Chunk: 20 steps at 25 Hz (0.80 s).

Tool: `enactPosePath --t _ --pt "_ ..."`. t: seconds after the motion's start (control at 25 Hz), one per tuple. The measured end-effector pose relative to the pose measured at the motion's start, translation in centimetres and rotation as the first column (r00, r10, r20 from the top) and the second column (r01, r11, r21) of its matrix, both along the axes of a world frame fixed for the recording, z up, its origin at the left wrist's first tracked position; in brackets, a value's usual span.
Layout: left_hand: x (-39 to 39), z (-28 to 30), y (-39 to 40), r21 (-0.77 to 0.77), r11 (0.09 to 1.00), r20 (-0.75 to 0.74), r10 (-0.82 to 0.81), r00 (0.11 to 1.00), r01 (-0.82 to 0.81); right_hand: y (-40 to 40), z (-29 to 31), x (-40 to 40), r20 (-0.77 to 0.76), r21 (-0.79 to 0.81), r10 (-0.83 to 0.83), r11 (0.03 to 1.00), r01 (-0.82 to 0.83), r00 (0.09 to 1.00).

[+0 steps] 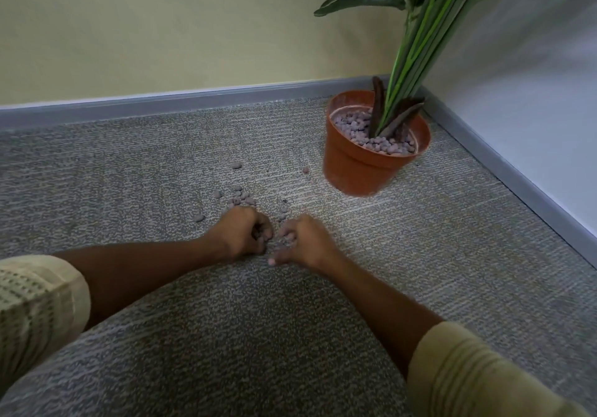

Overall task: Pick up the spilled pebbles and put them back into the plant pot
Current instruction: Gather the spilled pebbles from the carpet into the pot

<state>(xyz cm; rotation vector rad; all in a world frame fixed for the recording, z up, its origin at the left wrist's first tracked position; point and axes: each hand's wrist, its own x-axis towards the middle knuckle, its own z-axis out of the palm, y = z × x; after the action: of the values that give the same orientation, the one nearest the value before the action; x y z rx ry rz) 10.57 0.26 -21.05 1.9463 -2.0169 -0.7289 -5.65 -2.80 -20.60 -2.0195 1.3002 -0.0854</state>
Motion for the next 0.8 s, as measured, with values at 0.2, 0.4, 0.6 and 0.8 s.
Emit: enactPosePath --t 0.2,0.4,0.6,0.8 --pt "1.2 1.0 0.0 -0.037 0.999 0.021 0.014 1.000 -0.013 1.3 -2.0 1.6 0.082 -0.040 -0.135 0.990 0.138 0.988" --pt "0.3 2.9 -1.4 -0.029 0.997 -0.084 0.063 0.994 -0.066 1.0 -2.3 1.1 0.019 -0.047 -0.144 0.988 0.145 0.989" --pt "-3.9 9.0 -7.8 -0.166 0.975 -0.381 0.076 0.921 -0.149 1.8 -0.8 -1.4 -0.031 -0.047 -0.089 0.995 0.087 0.996" --pt "-9.7 12.6 -13.2 -0.242 0.958 -0.469 0.020 0.883 -0.151 0.9 4.0 -5.0 0.203 0.097 -0.291 0.956 0.277 0.935"
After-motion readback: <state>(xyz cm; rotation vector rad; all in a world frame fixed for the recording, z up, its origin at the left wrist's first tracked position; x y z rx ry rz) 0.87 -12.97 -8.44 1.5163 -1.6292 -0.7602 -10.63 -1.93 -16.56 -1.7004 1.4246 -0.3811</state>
